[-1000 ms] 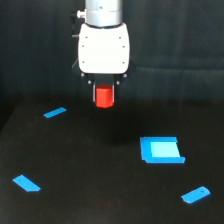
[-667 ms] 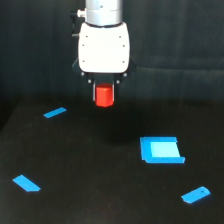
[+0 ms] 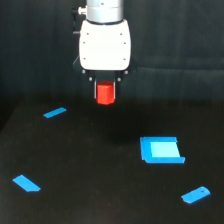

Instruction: Pick up the red object from the table

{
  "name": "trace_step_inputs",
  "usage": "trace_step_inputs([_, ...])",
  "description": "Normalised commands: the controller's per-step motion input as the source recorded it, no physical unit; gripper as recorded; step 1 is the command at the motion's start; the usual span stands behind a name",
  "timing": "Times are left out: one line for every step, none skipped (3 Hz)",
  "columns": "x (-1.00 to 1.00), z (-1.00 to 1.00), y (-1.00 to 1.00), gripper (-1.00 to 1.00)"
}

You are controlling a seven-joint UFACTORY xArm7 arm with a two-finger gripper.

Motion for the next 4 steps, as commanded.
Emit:
trace_step_inputs([0.1,0.08,-0.04,-1.0])
trace_step_inputs([0.02,0.1,0.04,-0.89])
trace_step_inputs([0.02,0.04,0.01,-0.95])
trace_step_inputs([0.05,0.11,-0.02,-1.0])
